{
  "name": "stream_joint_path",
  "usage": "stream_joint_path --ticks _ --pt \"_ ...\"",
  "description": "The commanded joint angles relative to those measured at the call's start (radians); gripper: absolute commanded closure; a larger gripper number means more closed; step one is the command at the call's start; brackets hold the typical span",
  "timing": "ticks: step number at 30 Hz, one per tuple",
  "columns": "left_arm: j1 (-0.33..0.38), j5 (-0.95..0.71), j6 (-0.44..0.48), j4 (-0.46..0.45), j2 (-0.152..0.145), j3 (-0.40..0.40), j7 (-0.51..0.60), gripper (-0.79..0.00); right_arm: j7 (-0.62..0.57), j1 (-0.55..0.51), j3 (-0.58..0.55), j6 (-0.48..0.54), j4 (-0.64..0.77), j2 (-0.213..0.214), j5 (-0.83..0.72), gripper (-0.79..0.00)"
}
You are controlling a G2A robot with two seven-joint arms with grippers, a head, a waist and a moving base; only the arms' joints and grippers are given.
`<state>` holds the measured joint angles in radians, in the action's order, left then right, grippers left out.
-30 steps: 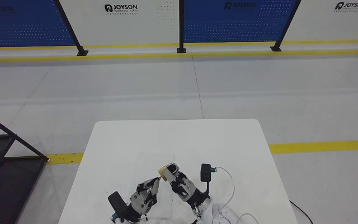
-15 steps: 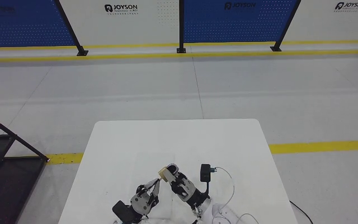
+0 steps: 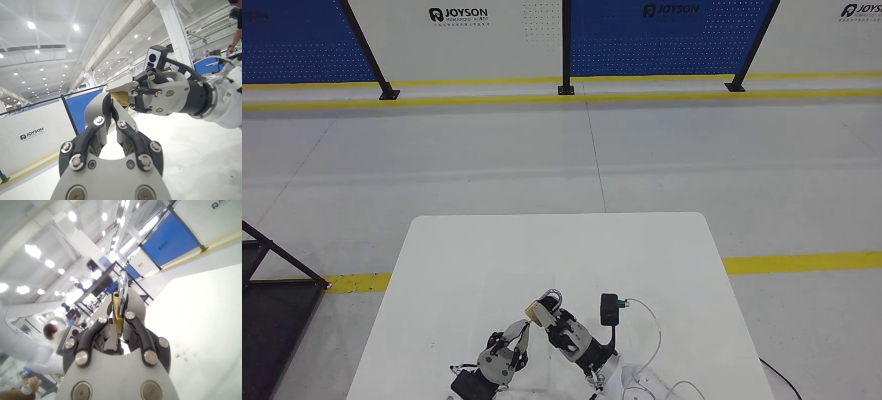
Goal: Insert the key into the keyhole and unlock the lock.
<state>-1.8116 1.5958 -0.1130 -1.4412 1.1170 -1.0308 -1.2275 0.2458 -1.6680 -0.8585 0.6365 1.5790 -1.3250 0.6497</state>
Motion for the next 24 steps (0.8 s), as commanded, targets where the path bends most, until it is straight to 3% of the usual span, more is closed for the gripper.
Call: stream_joint_path --ticks 1,3,4,7,12,18,24 --pt "0.002 -0.039 0.047 0.000 0.002 0.004 -0.014 -0.034 0.002 0.000 -0.001 -0.002 0.000 0.000 0.000 0.000" --pt "-0.003 -0.085 0.101 -0.005 0.002 0.004 -0.014 -0.680 0.010 -0.001 -0.004 -0.008 0.001 0.000 0.003 0.000" --pt "-0.006 -0.106 0.132 -0.010 0.002 0.003 -0.017 -0.785 0.020 -0.001 -0.009 -0.018 0.000 0.001 0.010 0.000" --pt "-0.024 -0.177 0.245 -0.020 -0.004 -0.012 -0.003 -0.785 0.055 -0.006 -0.024 -0.050 -0.002 0.001 0.025 0.000" --pt "-0.081 -0.241 0.343 -0.023 -0.028 -0.106 0.051 -0.785 0.046 0.002 -0.043 -0.108 -0.023 0.001 0.000 0.000" --pt "-0.179 -0.316 0.458 -0.037 -0.057 -0.228 0.100 -0.785 -0.149 0.066 -0.002 -0.291 -0.078 -0.012 -0.035 0.000" --pt "-0.234 -0.363 0.412 -0.039 -0.068 -0.332 0.110 -0.785 -0.337 0.162 0.094 -0.480 -0.170 -0.042 -0.006 0.000"
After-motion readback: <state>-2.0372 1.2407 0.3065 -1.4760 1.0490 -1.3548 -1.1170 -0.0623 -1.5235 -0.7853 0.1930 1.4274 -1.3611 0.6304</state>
